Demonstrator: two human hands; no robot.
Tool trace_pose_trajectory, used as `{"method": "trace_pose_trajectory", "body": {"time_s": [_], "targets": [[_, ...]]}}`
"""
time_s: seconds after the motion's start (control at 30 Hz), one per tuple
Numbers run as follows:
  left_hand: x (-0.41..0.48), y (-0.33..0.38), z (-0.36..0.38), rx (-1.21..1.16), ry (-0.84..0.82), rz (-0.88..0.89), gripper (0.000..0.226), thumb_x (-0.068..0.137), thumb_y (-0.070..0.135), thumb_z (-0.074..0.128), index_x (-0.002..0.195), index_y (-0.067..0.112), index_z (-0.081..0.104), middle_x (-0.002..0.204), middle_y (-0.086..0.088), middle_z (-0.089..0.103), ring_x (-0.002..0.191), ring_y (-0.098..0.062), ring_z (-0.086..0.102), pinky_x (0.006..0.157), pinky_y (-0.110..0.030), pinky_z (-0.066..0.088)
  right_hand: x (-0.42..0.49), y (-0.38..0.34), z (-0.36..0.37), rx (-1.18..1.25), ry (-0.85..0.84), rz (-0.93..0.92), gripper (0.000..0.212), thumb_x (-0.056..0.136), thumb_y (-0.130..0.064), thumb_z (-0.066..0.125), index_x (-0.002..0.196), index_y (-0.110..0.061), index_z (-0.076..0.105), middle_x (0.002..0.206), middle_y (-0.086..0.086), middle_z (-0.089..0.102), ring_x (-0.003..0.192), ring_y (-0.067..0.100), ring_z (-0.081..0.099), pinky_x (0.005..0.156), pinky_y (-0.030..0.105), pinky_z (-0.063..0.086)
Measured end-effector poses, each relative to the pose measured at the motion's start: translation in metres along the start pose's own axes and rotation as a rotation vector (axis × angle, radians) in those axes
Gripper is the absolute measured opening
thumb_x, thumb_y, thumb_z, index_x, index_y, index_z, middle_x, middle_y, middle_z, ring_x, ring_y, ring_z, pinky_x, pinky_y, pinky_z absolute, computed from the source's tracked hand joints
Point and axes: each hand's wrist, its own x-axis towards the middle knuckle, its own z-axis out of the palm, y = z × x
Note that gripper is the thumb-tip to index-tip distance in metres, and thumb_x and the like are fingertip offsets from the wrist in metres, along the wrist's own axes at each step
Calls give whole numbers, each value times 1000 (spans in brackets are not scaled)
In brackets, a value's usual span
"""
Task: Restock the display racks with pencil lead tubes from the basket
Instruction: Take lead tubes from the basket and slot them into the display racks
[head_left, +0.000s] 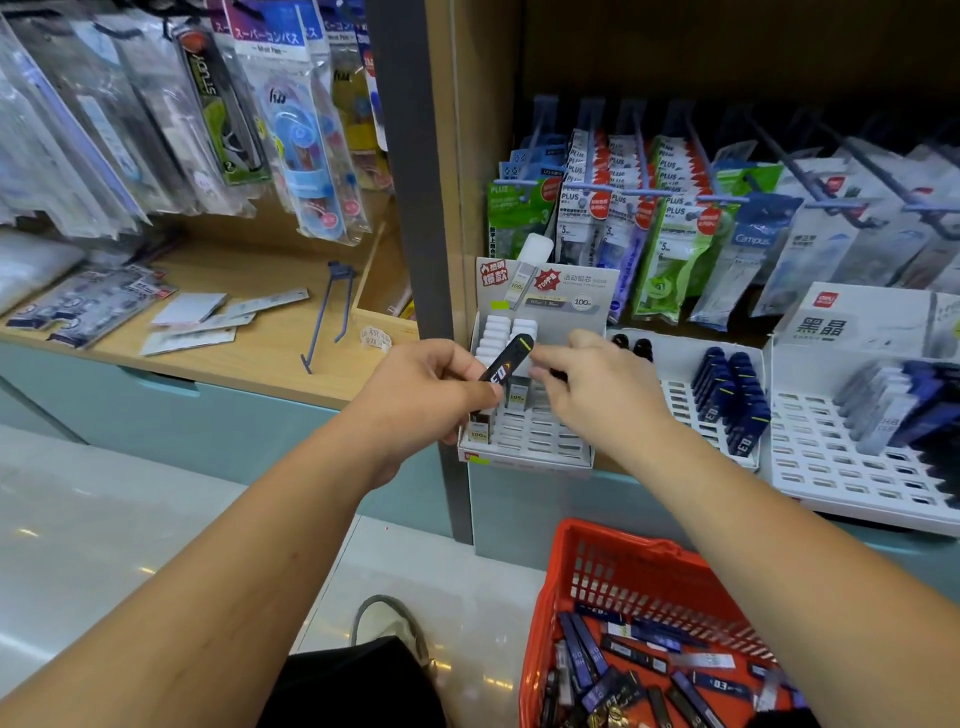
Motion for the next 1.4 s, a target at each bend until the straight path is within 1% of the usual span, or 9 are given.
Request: {"method": "trace_pose_trajectory", "body": {"time_s": [0.1, 0.2, 0.33, 0.5, 0.6, 0.8, 1.0, 1.23, 1.4], "targets": [[-1, 5, 8, -24, -10, 13, 11, 89, 11, 79, 94, 4, 72, 74, -8, 68, 60, -11, 58, 55, -24, 50, -11, 3, -12, 8, -119, -1, 55, 103, -41, 53, 155, -37, 38, 106, -6, 50, 106, 26, 60, 79, 42, 54], [-2, 12, 21, -36, -51, 12, 11, 91, 9, 77, 98, 5, 69, 75, -10, 69, 65, -16, 60, 54, -22, 52, -16, 10, -31, 520, -24, 160, 48, 98, -28, 65, 145, -22, 56, 122, -2, 65, 112, 14, 61, 101, 34, 49], [1, 24, 46, -28, -94, 2, 18, 89, -3, 73, 102, -4, 60, 76, -17, 74, 71, -28, 74, 61, -31, 62, -27, 31, -59, 870, -47, 320, 23, 104, -23, 55, 120, -25, 72, 90, -12, 68, 73, 1, 58, 77, 24, 46], [11, 42, 81, -2, -153, 64, 43, 89, -9, 71, 121, 14, 53, 70, -16, 69, 78, -39, 77, 64, -44, 63, -52, 76, -75, 798, 48, 374, 47, 105, -44, 52, 98, -1, 70, 117, 19, 69, 107, 31, 65, 100, 42, 49], [24, 49, 102, 42, -148, 86, 36, 98, 1, 64, 123, 24, 54, 71, -11, 67, 71, -33, 77, 62, -48, 62, -60, 92, -75, 806, 95, 408, 60, 102, -54, 52, 115, 4, 63, 79, 12, 56, 74, 21, 55, 72, 36, 45], [41, 54, 119, 165, -92, 200, 14, 105, 21, 58, 110, 26, 70, 105, -15, 71, 86, -27, 74, 65, -45, 65, -60, 113, -63, 1102, 135, 571, 20, 100, -34, 66, 97, -15, 73, 55, 10, 60, 49, 24, 52, 51, 30, 43], [60, 56, 135, 249, -33, 283, 12, 103, 21, 60, 101, 21, 71, 75, 0, 62, 54, -4, 51, 50, -18, 40, -68, 135, -66, 909, 286, 528, 15, 96, -28, 71, 91, -15, 77, 73, 9, 71, 56, 5, 57, 62, 29, 50], [72, 51, 156, 466, -30, 249, 24, 110, 34, 41, 103, 14, 53, 87, -12, 70, 78, -31, 65, 73, -46, 54, -69, 144, -74, 1076, 210, 561, 24, 102, -38, 59, 99, -21, 75, 61, 4, 57, 55, 15, 51, 62, 32, 45], [81, 51, 166, 590, -4, 341, 7, 103, 26, 55, 100, 22, 60, 79, 3, 64, 68, -16, 60, 64, -33, 50, -73, 149, -75, 1214, 274, 592, 6, 95, -12, 72, 101, -14, 73, 66, 5, 69, 57, 21, 62, 57, 33, 57]]}}
